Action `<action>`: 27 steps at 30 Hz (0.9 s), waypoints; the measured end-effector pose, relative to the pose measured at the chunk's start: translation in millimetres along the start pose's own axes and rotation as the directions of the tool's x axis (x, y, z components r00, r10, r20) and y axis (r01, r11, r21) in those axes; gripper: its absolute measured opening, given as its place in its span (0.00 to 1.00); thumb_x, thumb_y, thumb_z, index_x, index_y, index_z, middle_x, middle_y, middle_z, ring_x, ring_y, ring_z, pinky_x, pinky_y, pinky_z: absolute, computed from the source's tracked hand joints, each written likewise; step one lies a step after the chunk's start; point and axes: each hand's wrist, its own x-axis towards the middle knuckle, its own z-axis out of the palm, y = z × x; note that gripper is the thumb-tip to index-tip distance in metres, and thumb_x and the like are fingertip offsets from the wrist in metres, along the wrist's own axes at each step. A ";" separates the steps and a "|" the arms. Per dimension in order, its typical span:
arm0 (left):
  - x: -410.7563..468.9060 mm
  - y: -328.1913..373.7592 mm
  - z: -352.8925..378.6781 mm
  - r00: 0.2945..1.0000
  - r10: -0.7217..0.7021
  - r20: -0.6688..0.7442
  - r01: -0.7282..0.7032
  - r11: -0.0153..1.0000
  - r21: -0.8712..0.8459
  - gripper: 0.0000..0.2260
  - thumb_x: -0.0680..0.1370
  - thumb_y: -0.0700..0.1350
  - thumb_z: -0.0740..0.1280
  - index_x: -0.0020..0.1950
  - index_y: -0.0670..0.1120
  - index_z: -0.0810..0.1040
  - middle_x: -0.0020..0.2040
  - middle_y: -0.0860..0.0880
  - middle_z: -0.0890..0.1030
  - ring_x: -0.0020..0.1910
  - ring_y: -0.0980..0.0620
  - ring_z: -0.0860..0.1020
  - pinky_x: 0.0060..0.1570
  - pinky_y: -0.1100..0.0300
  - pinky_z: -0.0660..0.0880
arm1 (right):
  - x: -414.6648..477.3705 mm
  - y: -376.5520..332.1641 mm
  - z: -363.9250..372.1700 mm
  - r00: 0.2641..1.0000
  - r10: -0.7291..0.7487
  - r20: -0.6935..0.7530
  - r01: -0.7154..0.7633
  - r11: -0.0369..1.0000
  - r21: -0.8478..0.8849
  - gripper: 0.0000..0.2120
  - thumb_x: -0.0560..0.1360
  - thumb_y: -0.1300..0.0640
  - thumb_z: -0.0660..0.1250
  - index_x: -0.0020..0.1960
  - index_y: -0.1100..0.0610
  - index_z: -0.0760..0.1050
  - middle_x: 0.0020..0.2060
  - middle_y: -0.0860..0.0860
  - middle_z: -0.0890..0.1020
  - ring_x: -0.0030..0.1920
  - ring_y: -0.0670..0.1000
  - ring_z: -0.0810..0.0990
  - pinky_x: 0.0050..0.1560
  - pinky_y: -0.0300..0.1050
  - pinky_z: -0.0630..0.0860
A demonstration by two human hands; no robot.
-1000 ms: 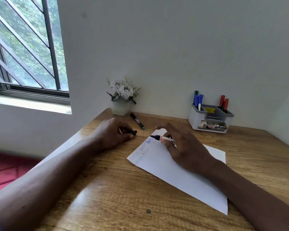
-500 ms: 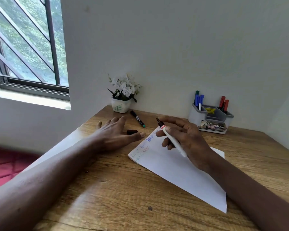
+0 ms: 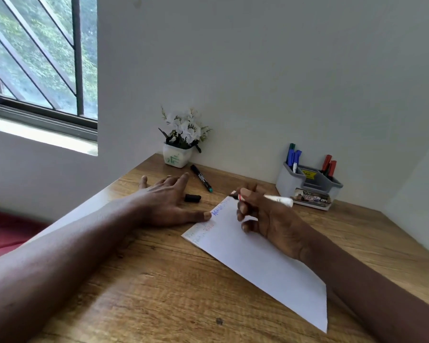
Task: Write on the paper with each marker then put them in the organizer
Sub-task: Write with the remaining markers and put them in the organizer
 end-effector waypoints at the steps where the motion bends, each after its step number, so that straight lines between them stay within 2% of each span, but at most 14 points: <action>1: 1.1 -1.2 -0.6 1.000 -0.002 0.001 0.002 1.000 -0.001 0.57 0.64 0.83 0.54 0.83 0.53 0.38 0.84 0.48 0.48 0.82 0.49 0.48 0.77 0.32 0.40 | 0.9 0.1 2.9 0.999 0.001 -0.041 -0.006 0.993 -0.116 0.19 0.70 0.40 0.77 0.49 0.55 0.80 0.35 0.54 0.78 0.39 0.53 0.77 0.37 0.46 0.74; 2: 1.9 -1.8 -1.6 1.000 -0.003 0.004 0.003 1.000 0.000 0.58 0.64 0.84 0.54 0.83 0.54 0.38 0.84 0.48 0.47 0.83 0.49 0.48 0.77 0.33 0.41 | 1.0 -0.8 5.2 0.998 -0.009 -0.067 -0.006 0.976 -0.219 0.19 0.72 0.38 0.73 0.48 0.55 0.81 0.33 0.55 0.78 0.37 0.53 0.77 0.37 0.47 0.73; 4: 3.8 -3.4 -2.7 1.000 0.000 0.012 0.000 1.000 -0.003 0.59 0.62 0.85 0.54 0.83 0.54 0.38 0.84 0.48 0.46 0.83 0.49 0.47 0.77 0.33 0.42 | 3.7 -3.5 10.0 0.999 -0.037 -0.034 0.025 0.948 -0.318 0.16 0.79 0.45 0.68 0.51 0.57 0.83 0.35 0.57 0.82 0.36 0.54 0.80 0.37 0.47 0.74; 6: 4.8 -4.2 -3.1 1.000 0.006 0.029 -0.005 1.000 -0.012 0.62 0.58 0.86 0.51 0.83 0.55 0.38 0.84 0.49 0.46 0.83 0.48 0.47 0.77 0.33 0.43 | 7.6 -5.3 14.4 0.999 -0.035 0.015 0.038 0.945 -0.325 0.13 0.79 0.49 0.68 0.53 0.59 0.83 0.39 0.57 0.85 0.39 0.54 0.82 0.39 0.47 0.78; 9: 5.6 -4.9 -2.4 0.999 0.014 0.046 -0.014 1.000 -0.013 0.64 0.53 0.86 0.48 0.82 0.56 0.38 0.84 0.49 0.46 0.82 0.48 0.47 0.77 0.33 0.43 | 14.2 0.8 15.6 1.000 -0.017 0.016 0.022 0.925 -0.380 0.08 0.79 0.56 0.70 0.51 0.60 0.84 0.39 0.56 0.86 0.39 0.51 0.83 0.42 0.45 0.80; 11: 7.2 -5.2 -1.7 0.999 0.014 0.048 -0.014 1.000 -0.015 0.63 0.54 0.86 0.49 0.82 0.57 0.38 0.84 0.50 0.46 0.82 0.48 0.47 0.77 0.33 0.42 | 16.7 5.6 11.0 1.000 0.011 0.013 -0.006 0.943 -0.332 0.08 0.77 0.59 0.72 0.54 0.61 0.83 0.41 0.58 0.87 0.40 0.51 0.83 0.44 0.45 0.81; 13: 9.1 -5.8 -1.1 0.998 0.014 0.055 -0.013 1.000 -0.014 0.62 0.54 0.86 0.49 0.82 0.58 0.38 0.84 0.51 0.45 0.82 0.49 0.46 0.77 0.34 0.42 | 16.8 4.6 5.1 0.998 0.054 0.030 -0.045 0.968 -0.248 0.15 0.72 0.60 0.77 0.56 0.63 0.81 0.45 0.62 0.86 0.43 0.53 0.84 0.47 0.46 0.82; 15: 10.8 -7.1 0.1 0.998 0.013 0.062 -0.012 1.000 -0.010 0.62 0.53 0.86 0.48 0.82 0.59 0.39 0.84 0.52 0.45 0.82 0.50 0.46 0.78 0.34 0.42 | 17.3 2.7 3.3 0.997 0.064 0.036 -0.053 0.966 -0.253 0.16 0.69 0.62 0.79 0.54 0.66 0.81 0.46 0.65 0.86 0.43 0.55 0.83 0.48 0.47 0.82; 17: 11.5 -8.2 1.3 0.998 0.020 0.058 -0.019 1.000 -0.005 0.62 0.54 0.86 0.48 0.82 0.60 0.39 0.84 0.53 0.45 0.82 0.51 0.46 0.78 0.34 0.42 | 17.9 3.1 6.5 0.999 0.038 0.008 -0.034 0.954 -0.296 0.11 0.71 0.63 0.78 0.50 0.67 0.81 0.42 0.63 0.86 0.39 0.54 0.83 0.42 0.45 0.82; 19: 12.1 -8.4 2.1 0.998 0.024 0.050 -0.024 1.000 -0.004 0.61 0.54 0.86 0.48 0.82 0.60 0.40 0.84 0.53 0.46 0.82 0.51 0.46 0.78 0.34 0.43 | 17.3 5.8 9.6 0.999 -0.027 -0.038 0.010 0.925 -0.380 0.05 0.73 0.62 0.77 0.43 0.62 0.82 0.33 0.56 0.85 0.31 0.50 0.80 0.32 0.41 0.78; 21: 11.8 -7.6 1.9 0.998 0.021 0.051 -0.021 1.000 -0.002 0.61 0.54 0.86 0.48 0.82 0.60 0.40 0.84 0.53 0.46 0.82 0.51 0.47 0.78 0.34 0.43 | 16.4 7.4 10.4 0.994 -0.093 -0.062 0.055 0.890 -0.453 0.08 0.72 0.62 0.77 0.37 0.57 0.80 0.28 0.51 0.81 0.26 0.45 0.76 0.26 0.37 0.72; 27: 10.3 -5.4 0.8 0.998 0.018 0.054 -0.018 1.000 0.001 0.61 0.53 0.86 0.48 0.82 0.60 0.41 0.84 0.53 0.46 0.82 0.50 0.47 0.78 0.34 0.43 | 15.4 7.2 11.4 0.988 -0.154 0.003 0.129 0.816 -0.563 0.14 0.72 0.60 0.77 0.32 0.53 0.76 0.27 0.43 0.77 0.26 0.41 0.73 0.26 0.34 0.67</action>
